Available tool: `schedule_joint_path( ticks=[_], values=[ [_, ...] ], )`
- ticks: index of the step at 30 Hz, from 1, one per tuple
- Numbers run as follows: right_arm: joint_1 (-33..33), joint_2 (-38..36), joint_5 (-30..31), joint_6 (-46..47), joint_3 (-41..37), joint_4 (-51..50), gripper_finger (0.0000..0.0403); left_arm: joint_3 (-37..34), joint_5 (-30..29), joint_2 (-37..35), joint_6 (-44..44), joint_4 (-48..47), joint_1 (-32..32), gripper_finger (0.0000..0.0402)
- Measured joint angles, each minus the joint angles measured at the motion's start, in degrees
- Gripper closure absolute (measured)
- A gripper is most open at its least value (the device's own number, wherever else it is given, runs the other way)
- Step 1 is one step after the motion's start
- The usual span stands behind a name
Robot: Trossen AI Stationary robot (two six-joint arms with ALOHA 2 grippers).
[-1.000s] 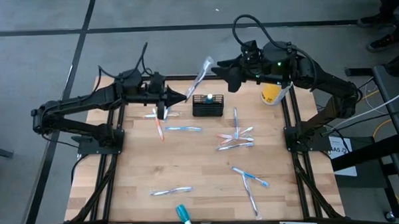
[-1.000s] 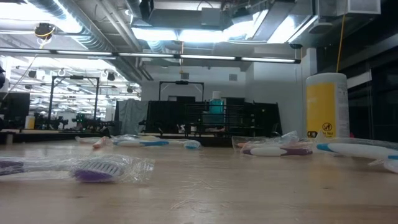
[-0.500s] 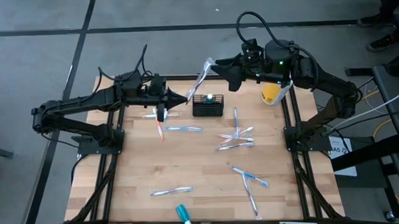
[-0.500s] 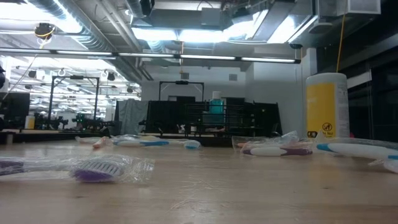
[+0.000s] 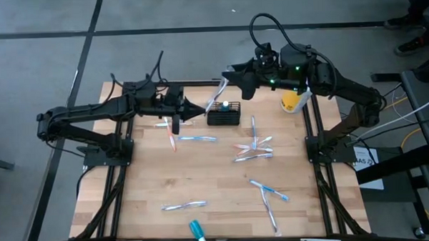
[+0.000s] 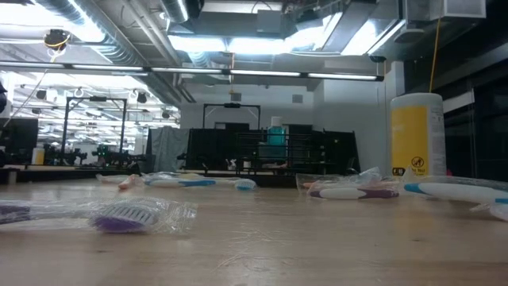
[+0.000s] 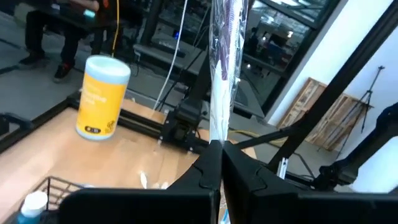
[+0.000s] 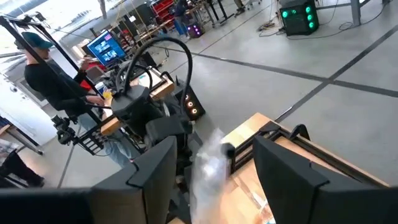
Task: Pick & Place toothbrushing station
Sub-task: Put the purple toothbrush into the black mesh organizer
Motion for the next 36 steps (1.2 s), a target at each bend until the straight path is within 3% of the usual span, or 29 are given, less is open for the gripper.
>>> schedule_joint_path(
  ticks=[7, 15, 23, 27, 36],
  values=[
    [0.01, 0.08, -0.01, -0.03, 0.0, 0.0, 0.0222, 0.0, -1.43, 0.18, 0.02, -0.18, -0.55, 0.04],
    [0.15, 0.08, 0.01, -3.06, 0.0, 0.61, 0.0385, 0.0, -1.54, 0.18, -0.2, -0.41, -0.55, 0.04],
    [1.11, 0.16, 1.35, -6.33, -0.08, 3.69, 0.04, 0.06, -4.03, 0.05, -0.04, -2.17, -0.46, 0.0395],
    [1.13, 0.19, 1.9, -7.37, -0.09, 4.28, 0.0401, 0.07, -4.96, -0.16, -0.13, -5.2, 0.38, 0.0359],
    [1.2, 0.06, 4.79, -10.15, -0.01, 3.54, 0.0402, -0.09, -7.27, -2.69, 1.48, -15.74, 3.72, 0.0221]
  ],
)
